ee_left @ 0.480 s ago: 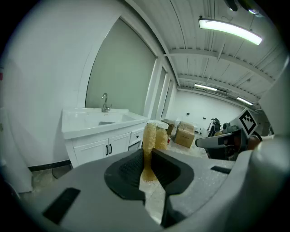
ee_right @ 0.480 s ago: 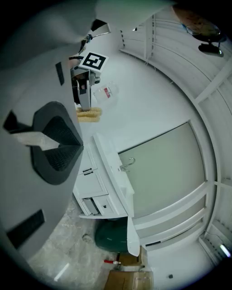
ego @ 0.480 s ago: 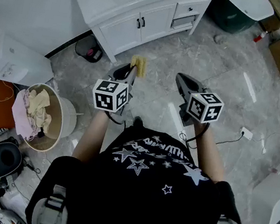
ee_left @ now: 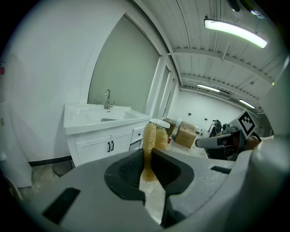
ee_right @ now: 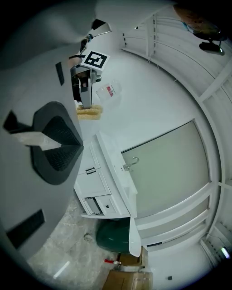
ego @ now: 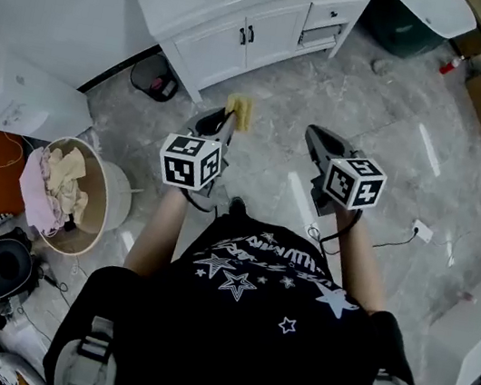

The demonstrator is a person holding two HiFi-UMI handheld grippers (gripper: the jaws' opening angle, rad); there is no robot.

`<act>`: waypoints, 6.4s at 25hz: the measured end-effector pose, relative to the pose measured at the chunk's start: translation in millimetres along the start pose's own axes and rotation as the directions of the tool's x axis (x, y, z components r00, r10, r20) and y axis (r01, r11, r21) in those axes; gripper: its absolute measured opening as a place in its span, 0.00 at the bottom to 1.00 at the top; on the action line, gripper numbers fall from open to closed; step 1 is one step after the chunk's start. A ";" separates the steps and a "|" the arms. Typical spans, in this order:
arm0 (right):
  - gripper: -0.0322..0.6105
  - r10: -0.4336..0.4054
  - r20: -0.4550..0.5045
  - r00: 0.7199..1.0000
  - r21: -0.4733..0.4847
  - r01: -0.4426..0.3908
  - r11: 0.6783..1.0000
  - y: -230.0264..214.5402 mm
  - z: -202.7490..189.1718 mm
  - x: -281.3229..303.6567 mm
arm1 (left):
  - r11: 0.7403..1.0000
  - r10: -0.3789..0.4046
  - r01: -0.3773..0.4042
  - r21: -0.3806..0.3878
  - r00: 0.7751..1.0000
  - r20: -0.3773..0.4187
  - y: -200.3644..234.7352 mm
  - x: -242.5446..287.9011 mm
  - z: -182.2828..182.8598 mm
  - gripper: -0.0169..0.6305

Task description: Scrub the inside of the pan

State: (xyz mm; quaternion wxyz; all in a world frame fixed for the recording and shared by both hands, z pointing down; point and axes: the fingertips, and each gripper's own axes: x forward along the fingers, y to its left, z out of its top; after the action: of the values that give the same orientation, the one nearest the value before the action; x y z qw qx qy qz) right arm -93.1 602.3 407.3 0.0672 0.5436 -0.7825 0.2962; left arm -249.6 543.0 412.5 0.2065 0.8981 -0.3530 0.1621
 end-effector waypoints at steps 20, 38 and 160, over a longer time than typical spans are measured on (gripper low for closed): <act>0.06 -0.078 -0.040 0.996 0.067 0.080 0.995 -23.2 2.0 66.0 | 0.998 0.049 -0.051 -0.043 0.997 -0.052 95.5 3.6 -2.4 0.11; 0.06 0.073 -0.033 0.997 0.043 -0.072 0.997 -160.3 137.5 163.3 | 0.984 0.167 -0.169 -0.055 0.985 -0.038 100.0 147.4 98.9 0.11; 0.26 -0.133 -0.835 0.533 -0.517 -0.682 0.517 -462.9 255.6 642.8 | 0.851 0.279 -0.462 -0.250 0.801 -0.530 441.9 558.3 192.5 0.11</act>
State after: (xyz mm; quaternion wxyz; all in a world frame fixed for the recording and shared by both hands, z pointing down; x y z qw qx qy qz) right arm 117.4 -164.2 654.2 0.5934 0.0999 -0.7896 0.1202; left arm -141.5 -161.1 603.8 0.4139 0.6869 -0.4868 0.3461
